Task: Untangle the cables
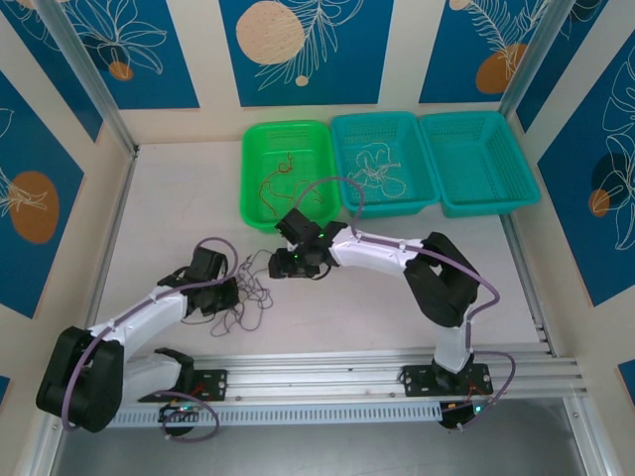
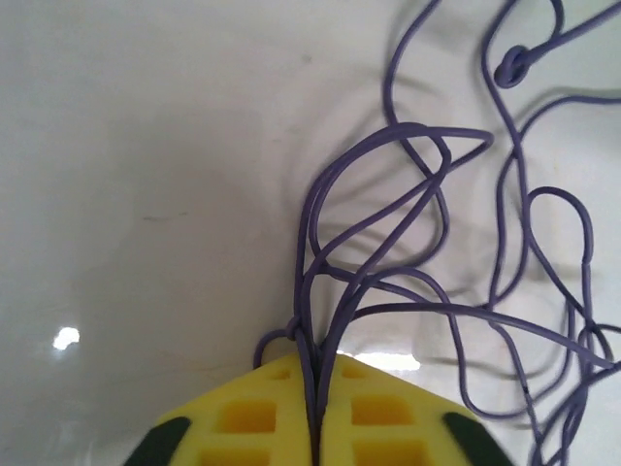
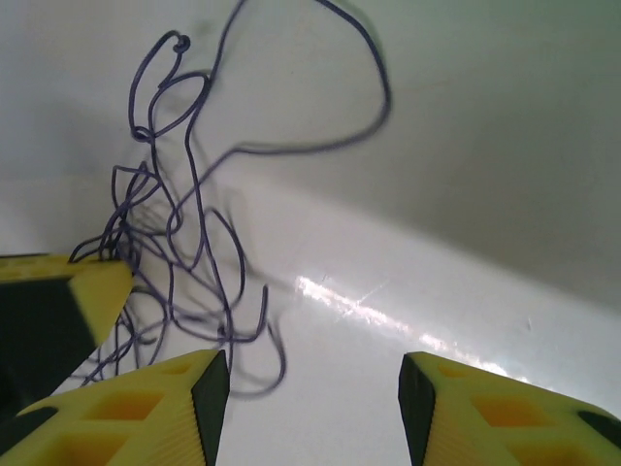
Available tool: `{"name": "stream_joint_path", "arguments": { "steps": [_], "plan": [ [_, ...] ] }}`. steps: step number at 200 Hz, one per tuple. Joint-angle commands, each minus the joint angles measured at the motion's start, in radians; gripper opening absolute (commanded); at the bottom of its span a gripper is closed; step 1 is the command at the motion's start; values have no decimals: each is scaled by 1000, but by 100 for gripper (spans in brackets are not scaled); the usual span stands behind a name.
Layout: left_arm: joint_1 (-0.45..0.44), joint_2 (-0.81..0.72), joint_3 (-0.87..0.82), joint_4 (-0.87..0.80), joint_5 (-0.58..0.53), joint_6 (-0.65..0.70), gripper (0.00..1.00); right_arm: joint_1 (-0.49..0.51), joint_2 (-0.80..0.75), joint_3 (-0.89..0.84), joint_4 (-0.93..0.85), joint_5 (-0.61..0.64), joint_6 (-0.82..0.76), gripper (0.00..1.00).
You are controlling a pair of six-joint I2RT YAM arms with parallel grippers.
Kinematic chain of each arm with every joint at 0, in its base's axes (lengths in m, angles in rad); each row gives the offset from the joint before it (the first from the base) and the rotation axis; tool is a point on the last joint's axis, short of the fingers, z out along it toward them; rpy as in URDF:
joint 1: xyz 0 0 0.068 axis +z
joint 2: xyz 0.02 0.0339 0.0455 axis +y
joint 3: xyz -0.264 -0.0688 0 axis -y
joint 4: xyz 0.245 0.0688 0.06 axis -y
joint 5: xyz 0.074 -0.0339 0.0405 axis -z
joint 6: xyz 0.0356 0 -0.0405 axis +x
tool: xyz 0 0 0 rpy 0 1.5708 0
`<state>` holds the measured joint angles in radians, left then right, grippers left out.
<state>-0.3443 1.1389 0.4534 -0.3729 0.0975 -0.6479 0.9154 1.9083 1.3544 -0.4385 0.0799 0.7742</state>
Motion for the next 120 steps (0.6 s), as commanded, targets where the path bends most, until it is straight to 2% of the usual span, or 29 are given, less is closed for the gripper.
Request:
{"name": "stream_joint_path", "arguments": {
  "steps": [1,51,90,120],
  "plan": [
    [8,-27,-18,58,86,31,0,37,41,52,-24,45,14,53],
    [8,-60,-36,57,87,51,0,60,114,87,-40,-15,-20,55],
    [8,-59,-38,67,82,48,0,73,125,66,39,-192,-127,58],
    [8,-56,-39,74,77,46,0,73,151,69,43,-226,-169,56]
  ]
}}
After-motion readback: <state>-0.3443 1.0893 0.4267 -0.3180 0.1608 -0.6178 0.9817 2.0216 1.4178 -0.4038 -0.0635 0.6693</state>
